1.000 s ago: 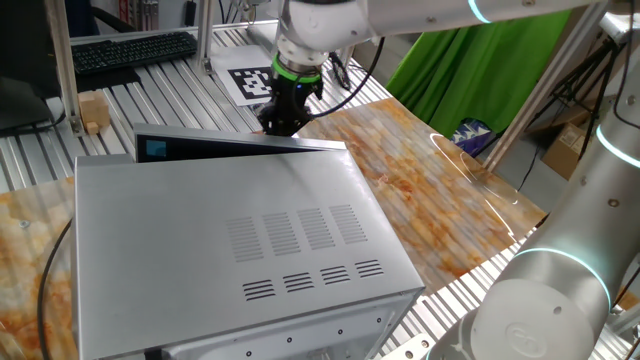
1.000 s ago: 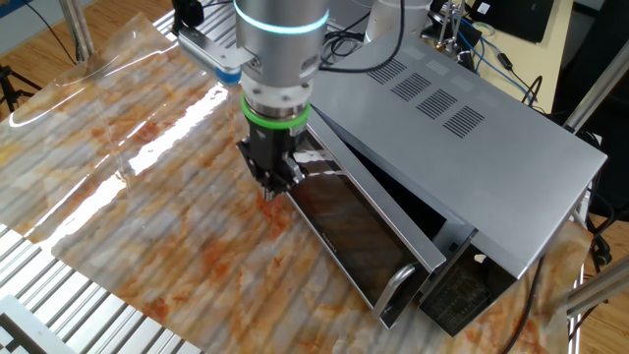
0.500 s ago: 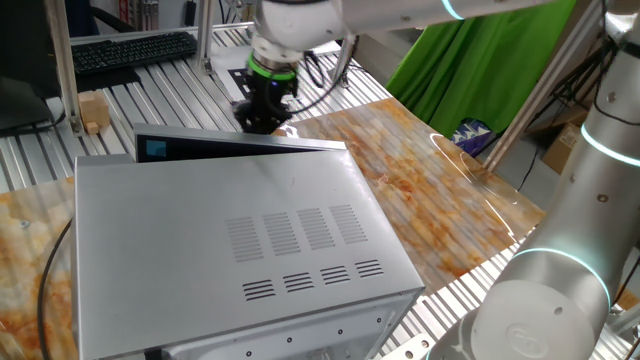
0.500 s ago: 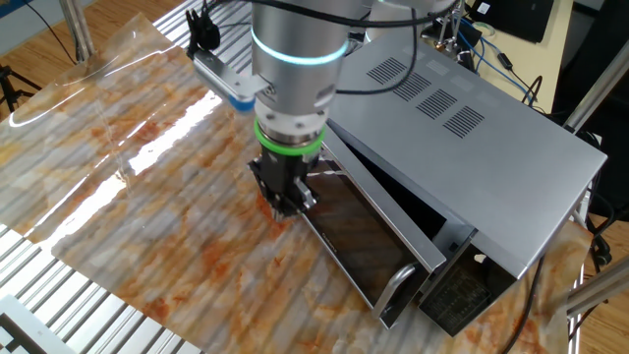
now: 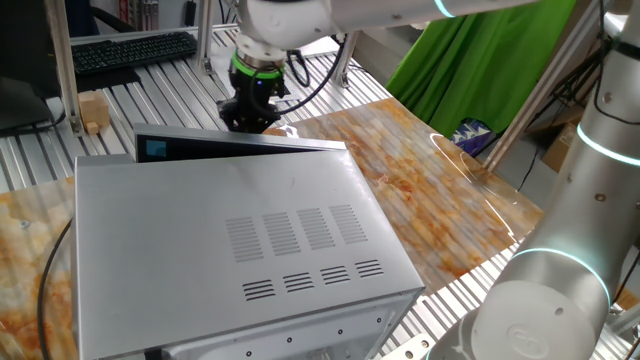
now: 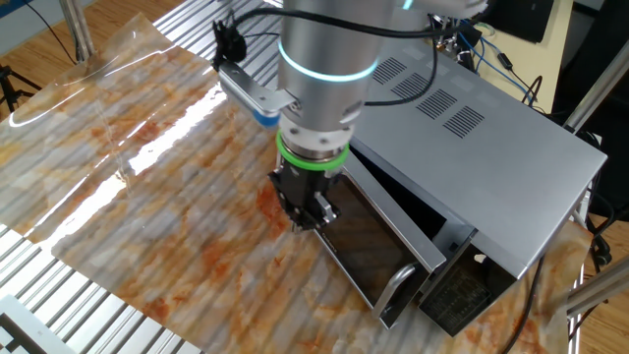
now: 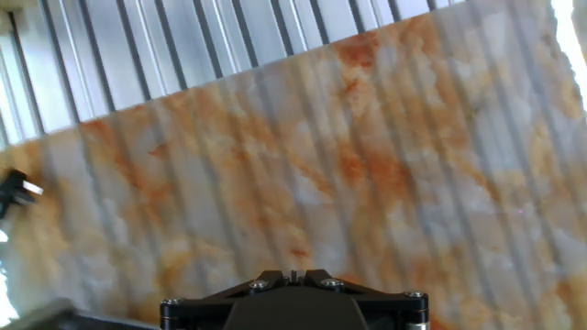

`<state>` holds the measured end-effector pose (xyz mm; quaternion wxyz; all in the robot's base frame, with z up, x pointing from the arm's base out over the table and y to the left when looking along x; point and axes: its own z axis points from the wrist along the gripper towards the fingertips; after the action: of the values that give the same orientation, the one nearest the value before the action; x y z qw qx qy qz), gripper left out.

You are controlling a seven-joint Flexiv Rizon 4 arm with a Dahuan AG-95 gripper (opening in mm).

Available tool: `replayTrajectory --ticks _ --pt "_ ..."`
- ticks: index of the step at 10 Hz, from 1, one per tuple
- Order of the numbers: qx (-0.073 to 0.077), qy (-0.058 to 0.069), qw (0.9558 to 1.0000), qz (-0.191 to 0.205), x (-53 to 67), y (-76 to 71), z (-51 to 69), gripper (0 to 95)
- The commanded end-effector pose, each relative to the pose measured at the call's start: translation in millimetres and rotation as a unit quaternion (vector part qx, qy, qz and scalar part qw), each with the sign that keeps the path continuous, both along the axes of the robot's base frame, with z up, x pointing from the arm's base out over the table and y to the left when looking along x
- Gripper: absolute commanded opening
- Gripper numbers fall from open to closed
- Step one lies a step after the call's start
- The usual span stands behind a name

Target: Close the microwave door

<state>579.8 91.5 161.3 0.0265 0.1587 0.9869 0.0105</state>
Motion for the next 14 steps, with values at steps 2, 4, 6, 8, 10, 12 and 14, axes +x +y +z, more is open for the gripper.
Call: replayTrajectory --ticks 2,4,6,8,10,12,14 --pt "-0.001 0.0 1.0 -0.01 0.1 12.4 -1.2 0.0" --pt "-0.001 0.001 0.9999 -0.015 1.6 20.6 -0.3 0.0" --pt "0.0 0.003 0.9999 -0.012 1.4 25.0 -1.0 0.0" --pt "0.002 0.007 0.9999 -0.012 -0.3 27.1 0.6 0.0" --pt "0.002 0.008 0.9998 -0.015 -5.1 31.6 5.4 0.0" --pt "0.003 0.009 0.9998 -0.018 -12.5 38.1 12.8 0.0" --pt "0.004 0.009 0.9998 -0.019 -20.7 44.3 20.1 0.0"
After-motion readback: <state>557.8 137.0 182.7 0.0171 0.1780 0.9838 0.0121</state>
